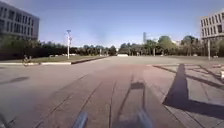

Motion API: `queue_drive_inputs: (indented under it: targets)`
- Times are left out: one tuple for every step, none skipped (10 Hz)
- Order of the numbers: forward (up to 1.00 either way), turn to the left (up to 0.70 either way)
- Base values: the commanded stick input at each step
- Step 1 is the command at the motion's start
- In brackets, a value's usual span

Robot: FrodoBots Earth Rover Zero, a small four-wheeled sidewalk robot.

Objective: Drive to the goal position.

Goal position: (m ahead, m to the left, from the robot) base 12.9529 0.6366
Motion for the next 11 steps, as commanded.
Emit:
queue_drive_inputs:
  targets:
    - [1.00,-0.19]
    - [1.00,-0.27]
    - [1.00,-0.27]
    - [1.00,-0.27]
    - [1.00,-0.27]
    - [1.00,-0.27]
    - [1.00,-0.27]
    - [1.00,-0.08]
    - [1.00,0.00]
    - [1.00,0.00]
    - [1.00,0.00]
